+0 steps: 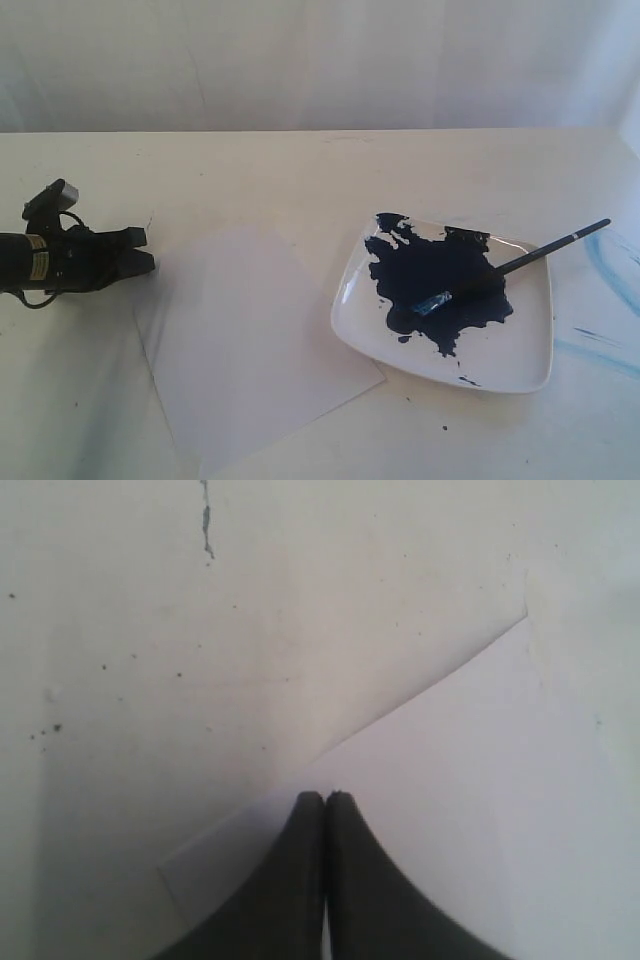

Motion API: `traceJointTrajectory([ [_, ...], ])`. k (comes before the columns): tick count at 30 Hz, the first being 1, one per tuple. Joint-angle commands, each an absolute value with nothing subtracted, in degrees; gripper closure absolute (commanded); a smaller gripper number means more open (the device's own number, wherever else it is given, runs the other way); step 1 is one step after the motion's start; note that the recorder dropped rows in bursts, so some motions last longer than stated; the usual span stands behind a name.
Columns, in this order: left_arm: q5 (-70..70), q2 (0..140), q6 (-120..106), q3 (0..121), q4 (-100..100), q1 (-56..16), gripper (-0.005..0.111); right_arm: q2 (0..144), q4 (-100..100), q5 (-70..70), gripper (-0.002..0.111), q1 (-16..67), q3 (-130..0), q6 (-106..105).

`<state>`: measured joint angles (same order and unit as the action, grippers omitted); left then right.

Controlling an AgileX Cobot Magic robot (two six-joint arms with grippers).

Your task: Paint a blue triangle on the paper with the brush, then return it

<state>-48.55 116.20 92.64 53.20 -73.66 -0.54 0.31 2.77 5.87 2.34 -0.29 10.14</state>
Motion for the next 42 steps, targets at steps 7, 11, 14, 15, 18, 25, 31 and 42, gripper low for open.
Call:
traceJointTrajectory([
  [7, -53.6, 116.7, 89.2, 52.8, -72.4, -0.7, 0.107, 0.0, 2.9, 6.4, 0.108, 2.0, 0.0, 10.5],
  [11, -54.0, 116.7, 86.4, 52.8, -72.1, -0.7, 0.107, 0.0, 2.9, 6.4, 0.108, 2.0, 0.0, 10.5],
  [14, -52.5, 116.7, 86.3, 52.8, -72.5, -0.7, 0.107, 0.0, 2.9, 6.4, 0.108, 2.0, 0.0, 10.5],
  [15, -52.1, 116.7, 86.3, 52.8, -72.8, -0.7, 0.107, 0.0, 2.9, 6.4, 0.108, 2.0, 0.0, 10.5],
  [18, -49.6, 116.7, 86.1, 52.8, -73.9, -0.7, 0.107, 0.0, 2.9, 6.4, 0.108, 2.0, 0.0, 10.5],
  [25, -46.4, 116.7, 86.1, 52.8, -74.5, -0.7, 0.107, 0.0, 2.9, 6.4, 0.108, 2.0, 0.0, 10.5],
  [31, -46.7, 116.7, 86.1, 52.8, -74.5, -0.7, 0.107, 0.0, 3.1, 6.1, 0.108, 2.0, 0.0, 10.8],
  [42, -46.7, 116.7, 86.1, 52.8, -74.5, -0.7, 0.107, 0.0, 5.6, -1.1, 0.108, 2.0, 0.0, 23.3],
])
